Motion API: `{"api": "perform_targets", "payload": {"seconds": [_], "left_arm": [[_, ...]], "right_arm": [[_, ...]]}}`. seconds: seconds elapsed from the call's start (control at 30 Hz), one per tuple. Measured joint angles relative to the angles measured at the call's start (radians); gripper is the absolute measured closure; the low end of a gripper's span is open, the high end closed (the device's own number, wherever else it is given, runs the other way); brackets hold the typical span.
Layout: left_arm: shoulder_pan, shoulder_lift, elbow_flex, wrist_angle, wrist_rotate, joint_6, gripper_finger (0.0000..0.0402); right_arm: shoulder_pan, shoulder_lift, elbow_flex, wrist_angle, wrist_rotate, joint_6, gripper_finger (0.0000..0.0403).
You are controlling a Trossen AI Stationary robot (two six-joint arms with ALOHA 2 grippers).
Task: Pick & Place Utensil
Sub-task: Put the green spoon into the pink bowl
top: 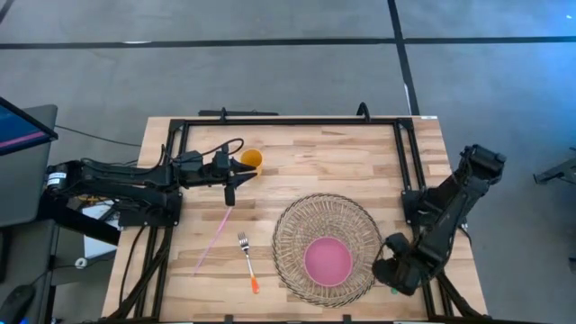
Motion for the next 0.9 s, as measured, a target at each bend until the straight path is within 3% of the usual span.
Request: {"api": "perform_targets", "payload": {"seconds": [0.37, 0.7, 0.9], "left_arm": [[0.0, 0.0, 0.0, 0.001, 0.0, 0.0, 0.0314], [0.0, 0.0, 0.0, 0.004, 0.0, 0.025, 0.0314], [0.0, 0.0, 0.0, 0.004, 0.0, 0.027, 0.0314]], "right_arm": [[-0.011, 0.102, -0.002, -0.002, -0.05, 0.017, 0.0296], [-0.038, 0.138, -0.061, 0.054, -0.188, 0.015, 0.0296], [-0.038, 0.138, -0.086, 0.086, -0.169, -0.041, 0.0302]]}}
